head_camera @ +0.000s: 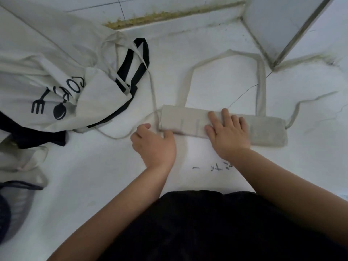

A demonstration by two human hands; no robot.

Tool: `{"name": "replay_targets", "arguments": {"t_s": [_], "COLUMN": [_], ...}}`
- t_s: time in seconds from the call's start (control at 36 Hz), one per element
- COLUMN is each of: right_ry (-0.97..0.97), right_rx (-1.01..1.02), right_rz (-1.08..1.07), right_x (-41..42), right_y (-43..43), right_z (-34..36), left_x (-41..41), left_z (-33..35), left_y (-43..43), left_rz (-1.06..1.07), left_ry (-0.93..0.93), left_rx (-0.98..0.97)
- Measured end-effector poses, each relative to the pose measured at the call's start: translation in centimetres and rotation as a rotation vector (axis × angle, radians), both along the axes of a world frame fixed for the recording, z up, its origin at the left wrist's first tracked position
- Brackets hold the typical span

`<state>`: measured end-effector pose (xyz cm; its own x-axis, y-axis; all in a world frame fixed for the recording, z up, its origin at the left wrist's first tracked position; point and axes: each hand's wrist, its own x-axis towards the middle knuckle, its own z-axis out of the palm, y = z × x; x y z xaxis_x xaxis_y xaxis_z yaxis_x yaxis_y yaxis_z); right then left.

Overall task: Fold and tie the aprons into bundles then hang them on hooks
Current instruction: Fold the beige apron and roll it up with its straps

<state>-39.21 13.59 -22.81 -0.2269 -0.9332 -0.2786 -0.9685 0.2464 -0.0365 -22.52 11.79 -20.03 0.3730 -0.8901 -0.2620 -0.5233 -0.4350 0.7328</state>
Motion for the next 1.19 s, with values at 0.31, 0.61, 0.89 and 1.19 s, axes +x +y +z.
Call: {"name": "replay_targets", "arguments": {"t_s": [0.31,0.61,0.89,1.19], "right_ry": [-0.124,-0.354,-0.489,-0.534], "right_rx": [0.025,-0.052,-0.102,-0.221], "right_rz": [0.139,0.182,0.145,-0.841], "right_x": [-2.2,-4.1,-6.5,-9.8], "right_y": [-0.3,-0.5,-0.3,0.2], "right_z": [0.4,0.7,1.0,2.2], "left_x": [-5.0,-6.2,-7.4,-7.3], "left_z": [0.8,-3.1,-2.9,-2.3], "left_y": [-0.8,-0.2,-1.1,0.5], "left_rz": [0.558,-0.455,-0.832,-0.785], "left_ry": [0.718,-0.217,-1.027,-0.633], "left_rx": [0.189,-0.332,-0.273,0.033]}}
